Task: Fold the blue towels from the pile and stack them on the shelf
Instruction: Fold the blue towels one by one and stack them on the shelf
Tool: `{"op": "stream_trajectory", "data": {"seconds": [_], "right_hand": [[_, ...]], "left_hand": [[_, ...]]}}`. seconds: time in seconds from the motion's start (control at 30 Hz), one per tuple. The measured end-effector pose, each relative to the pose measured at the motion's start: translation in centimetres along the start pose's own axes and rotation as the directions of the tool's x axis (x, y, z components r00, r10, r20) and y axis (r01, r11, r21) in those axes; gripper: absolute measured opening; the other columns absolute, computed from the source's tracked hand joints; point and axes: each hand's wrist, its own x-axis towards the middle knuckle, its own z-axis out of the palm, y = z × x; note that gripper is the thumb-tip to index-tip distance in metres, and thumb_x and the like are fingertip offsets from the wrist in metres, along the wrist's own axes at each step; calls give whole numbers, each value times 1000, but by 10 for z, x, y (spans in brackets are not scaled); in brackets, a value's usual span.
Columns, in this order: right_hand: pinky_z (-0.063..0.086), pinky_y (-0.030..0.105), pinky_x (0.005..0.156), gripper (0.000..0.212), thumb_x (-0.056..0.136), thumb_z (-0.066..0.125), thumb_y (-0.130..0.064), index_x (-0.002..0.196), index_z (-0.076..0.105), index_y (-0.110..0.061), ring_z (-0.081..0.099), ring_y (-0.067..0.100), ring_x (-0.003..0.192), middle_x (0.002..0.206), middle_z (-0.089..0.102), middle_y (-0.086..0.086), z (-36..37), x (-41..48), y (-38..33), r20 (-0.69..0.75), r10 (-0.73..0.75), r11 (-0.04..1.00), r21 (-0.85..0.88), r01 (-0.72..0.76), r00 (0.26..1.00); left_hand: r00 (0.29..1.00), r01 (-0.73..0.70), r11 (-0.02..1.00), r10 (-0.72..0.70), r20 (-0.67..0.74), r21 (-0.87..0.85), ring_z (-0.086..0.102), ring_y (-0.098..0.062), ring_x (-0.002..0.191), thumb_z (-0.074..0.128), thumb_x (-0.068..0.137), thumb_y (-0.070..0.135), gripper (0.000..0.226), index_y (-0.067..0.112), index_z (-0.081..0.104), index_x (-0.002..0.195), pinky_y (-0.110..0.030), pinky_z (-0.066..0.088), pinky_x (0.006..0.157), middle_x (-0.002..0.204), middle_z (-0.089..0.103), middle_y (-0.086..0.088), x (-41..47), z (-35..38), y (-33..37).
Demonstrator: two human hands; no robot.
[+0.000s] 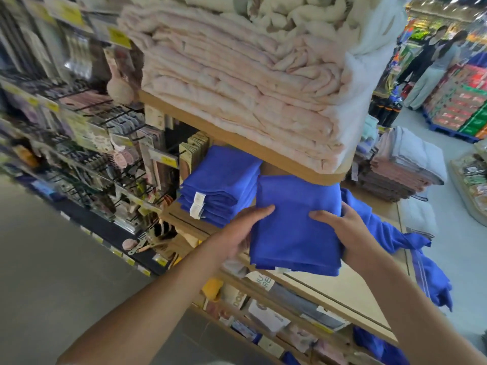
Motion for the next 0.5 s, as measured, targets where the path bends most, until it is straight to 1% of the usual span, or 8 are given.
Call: {"op": "stream_trajectory", "data": {"seconds": [0.07, 0.2, 0.23, 0.27, 0.33, 0.4, 0.43, 0.5], "right_hand": [[62, 31, 62, 38, 84, 81, -14, 120, 70, -20, 78, 21, 93, 110, 79, 1, 17, 8, -9, 41, 47, 997, 62, -50, 998], [59, 35, 79, 46, 89, 74, -17, 134, 64, -16, 72, 25, 113, 126, 73, 4, 63, 36, -25, 215, 119, 960, 224, -167, 969], [56, 34, 80, 41, 91, 71, -16, 132, 64, -14, 71, 23, 111, 124, 73, 3, 76, 45, -28, 257, 118, 952, 247, -183, 959], [53, 32, 78, 30, 93, 68, -15, 123, 66, -13, 69, 22, 101, 115, 71, 3, 89, 53, -33, 285, 114, 949, 252, -190, 952], [42, 26, 66, 4, 97, 63, -15, 98, 60, -18, 50, 17, 70, 82, 53, 3, 113, 72, -38, 278, 145, 952, 222, -211, 949], [39, 20, 52, 19, 103, 54, -13, 85, 52, -20, 42, 10, 52, 57, 45, -3, 133, 93, -39, 236, 150, 961, 192, -197, 960], [43, 20, 47, 21, 104, 50, -12, 85, 53, -20, 44, 7, 49, 51, 48, -7, 141, 102, -39, 220, 126, 968, 188, -169, 967], [51, 23, 53, 19, 105, 49, -13, 92, 59, -22, 54, 5, 58, 56, 59, -12, 153, 117, -38, 221, 100, 982, 137, -132, 970]], "left_hand": [[996, -60, 997, 63, -62, 50, 73, -15, 105, 73, 92, 29, 14, 29, 79, 105, -34, 60, 91, 114, 76, 5, -7, -13, 24], [965, -137, 971, 175, -196, 195, 75, -7, 88, 71, 94, 21, 18, 26, 65, 110, -25, 61, 73, 94, 77, 17, -14, -52, 89], [953, -142, 964, 195, -233, 227, 75, -8, 87, 71, 94, 20, 19, 25, 66, 112, -25, 60, 72, 94, 78, 14, -16, -61, 107], [939, -135, 953, 210, -272, 270, 75, -11, 87, 71, 94, 20, 21, 24, 67, 115, -26, 60, 72, 97, 77, 9, -16, -70, 124], [920, -119, 918, 245, -306, 379, 74, -9, 75, 71, 94, 20, 10, 23, 71, 104, -24, 58, 63, 88, 76, 9, -14, -86, 152], [892, -112, 869, 301, -336, 481, 71, -7, 63, 70, 95, 17, 5, 21, 71, 98, -19, 54, 52, 82, 74, 8, -4, -101, 173], [875, -94, 831, 332, -353, 548, 68, -9, 66, 69, 95, 16, 11, 16, 72, 106, -17, 53, 52, 89, 73, 3, 4, -109, 181], [859, -29, 719, 373, -350, 694, 60, -10, 75, 68, 96, 19, 29, 7, 69, 123, -12, 48, 53, 107, 65, -5, 22, -122, 190]]}}
